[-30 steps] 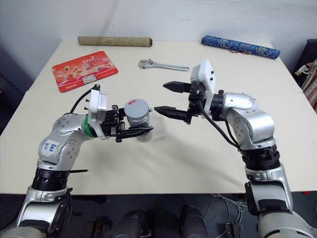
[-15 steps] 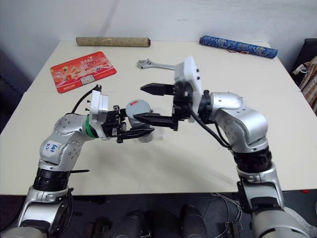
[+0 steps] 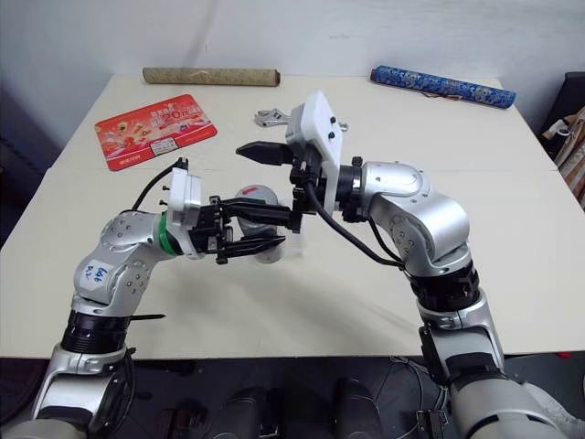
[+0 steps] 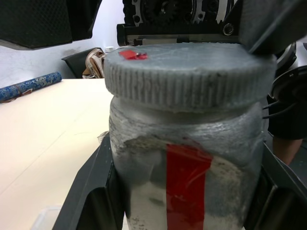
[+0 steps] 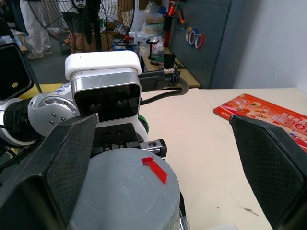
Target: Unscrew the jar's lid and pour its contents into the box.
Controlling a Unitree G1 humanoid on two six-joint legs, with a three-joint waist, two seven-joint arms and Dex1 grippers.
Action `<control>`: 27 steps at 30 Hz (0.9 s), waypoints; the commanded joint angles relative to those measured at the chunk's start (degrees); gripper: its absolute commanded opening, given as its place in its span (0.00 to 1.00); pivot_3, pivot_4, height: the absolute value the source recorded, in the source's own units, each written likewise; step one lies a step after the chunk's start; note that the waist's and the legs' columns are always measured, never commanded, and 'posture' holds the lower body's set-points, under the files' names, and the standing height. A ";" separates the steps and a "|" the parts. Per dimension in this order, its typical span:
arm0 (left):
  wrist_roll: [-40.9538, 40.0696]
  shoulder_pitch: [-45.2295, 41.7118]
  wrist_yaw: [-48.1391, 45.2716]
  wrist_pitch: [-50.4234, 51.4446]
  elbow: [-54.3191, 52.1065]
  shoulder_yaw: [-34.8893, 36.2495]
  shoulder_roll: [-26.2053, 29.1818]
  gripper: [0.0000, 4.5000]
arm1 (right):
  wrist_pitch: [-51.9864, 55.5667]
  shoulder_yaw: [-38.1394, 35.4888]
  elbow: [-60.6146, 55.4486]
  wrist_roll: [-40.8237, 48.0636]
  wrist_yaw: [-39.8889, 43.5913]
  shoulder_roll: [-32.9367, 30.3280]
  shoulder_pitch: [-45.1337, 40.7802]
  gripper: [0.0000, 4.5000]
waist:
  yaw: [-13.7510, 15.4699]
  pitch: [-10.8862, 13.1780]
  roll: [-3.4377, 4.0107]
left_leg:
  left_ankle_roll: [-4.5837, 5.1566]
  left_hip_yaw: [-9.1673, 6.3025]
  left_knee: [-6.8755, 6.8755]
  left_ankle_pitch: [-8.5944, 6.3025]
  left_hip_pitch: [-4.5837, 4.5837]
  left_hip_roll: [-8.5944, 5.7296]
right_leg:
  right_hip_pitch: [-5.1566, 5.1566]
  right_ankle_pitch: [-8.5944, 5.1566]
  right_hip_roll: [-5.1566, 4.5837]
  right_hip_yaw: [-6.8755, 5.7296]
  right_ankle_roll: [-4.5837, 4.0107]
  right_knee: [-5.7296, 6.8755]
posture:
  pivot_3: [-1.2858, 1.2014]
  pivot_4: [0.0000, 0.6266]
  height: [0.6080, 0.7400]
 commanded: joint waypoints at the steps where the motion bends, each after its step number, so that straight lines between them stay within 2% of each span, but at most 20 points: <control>1: -0.55 -0.58 0.01 -0.70 -0.95 0.42 -0.20 0.53 | 2.47 0.82 -4.06 1.70 1.00 -0.87 -0.56 0.99 | 0.01 0.00 0.00 | 0.00 0.00 0.00 0.00 0.00 0.00 | 0.00 0.00 0.00 0.00 0.00 0.00 | 0.52 0.24 1.00; 12: -0.34 -0.28 -0.10 -0.95 -0.52 0.28 -0.51 0.53 | 2.61 0.19 -3.72 -0.05 -1.50 0.25 -0.22 0.99 | 0.00 0.00 0.00 | 0.00 0.00 0.00 0.00 0.00 0.00 | 0.00 0.00 -0.01 0.00 0.00 0.00 | 0.52 0.24 1.00; 27: -0.10 -0.13 -0.87 -1.88 0.50 0.50 -0.25 0.53 | -0.92 -1.80 0.93 -1.19 2.23 -3.37 1.03 0.99 | 0.02 0.00 0.00 | 0.01 0.00 0.00 0.00 -0.01 -0.01 | -0.01 0.00 -0.01 0.00 0.00 -0.01 | 0.52 0.24 1.00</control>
